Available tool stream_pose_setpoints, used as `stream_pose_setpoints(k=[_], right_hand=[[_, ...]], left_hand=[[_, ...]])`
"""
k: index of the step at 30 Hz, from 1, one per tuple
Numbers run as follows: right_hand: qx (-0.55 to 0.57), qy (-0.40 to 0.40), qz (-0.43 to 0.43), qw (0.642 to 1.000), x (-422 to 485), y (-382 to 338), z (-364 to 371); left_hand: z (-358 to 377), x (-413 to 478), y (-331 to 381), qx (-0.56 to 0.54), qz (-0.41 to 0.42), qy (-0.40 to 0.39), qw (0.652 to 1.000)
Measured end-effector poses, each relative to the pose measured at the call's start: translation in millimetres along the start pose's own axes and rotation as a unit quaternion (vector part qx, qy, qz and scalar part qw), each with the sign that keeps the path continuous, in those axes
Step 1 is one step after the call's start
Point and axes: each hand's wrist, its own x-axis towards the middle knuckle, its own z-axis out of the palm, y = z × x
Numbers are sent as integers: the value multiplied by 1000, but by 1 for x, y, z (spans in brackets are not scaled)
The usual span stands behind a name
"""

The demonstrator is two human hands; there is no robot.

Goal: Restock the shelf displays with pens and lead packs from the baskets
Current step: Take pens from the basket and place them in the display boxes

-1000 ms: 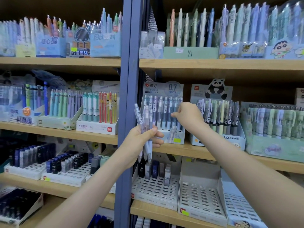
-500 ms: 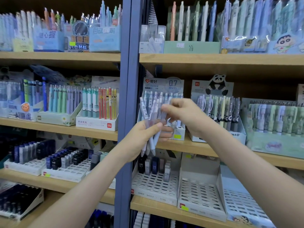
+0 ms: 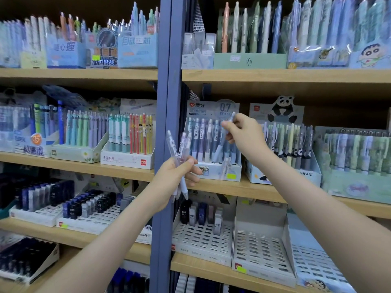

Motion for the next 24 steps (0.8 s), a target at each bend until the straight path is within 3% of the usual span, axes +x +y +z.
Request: stream_pose_setpoints(k=[7, 14, 17, 19, 24], right_hand=[[-100, -106, 21, 989, 7, 0, 14], [-131, -118, 59, 983, 5, 2, 20], [-168, -69, 20, 983, -3, -4, 17], [-113, -44, -21, 992, -17, -15, 14], [3, -268, 5, 963, -45, -32, 11]], left_hand=[[3, 0, -3, -18, -5, 0, 1000], [3, 0, -3, -28, -5, -3, 1000], [3, -1, -3, -34, -3, -21, 999], [5, -2, -2, -30, -2, -39, 999], [14, -4, 0, 2, 1, -122, 993]])
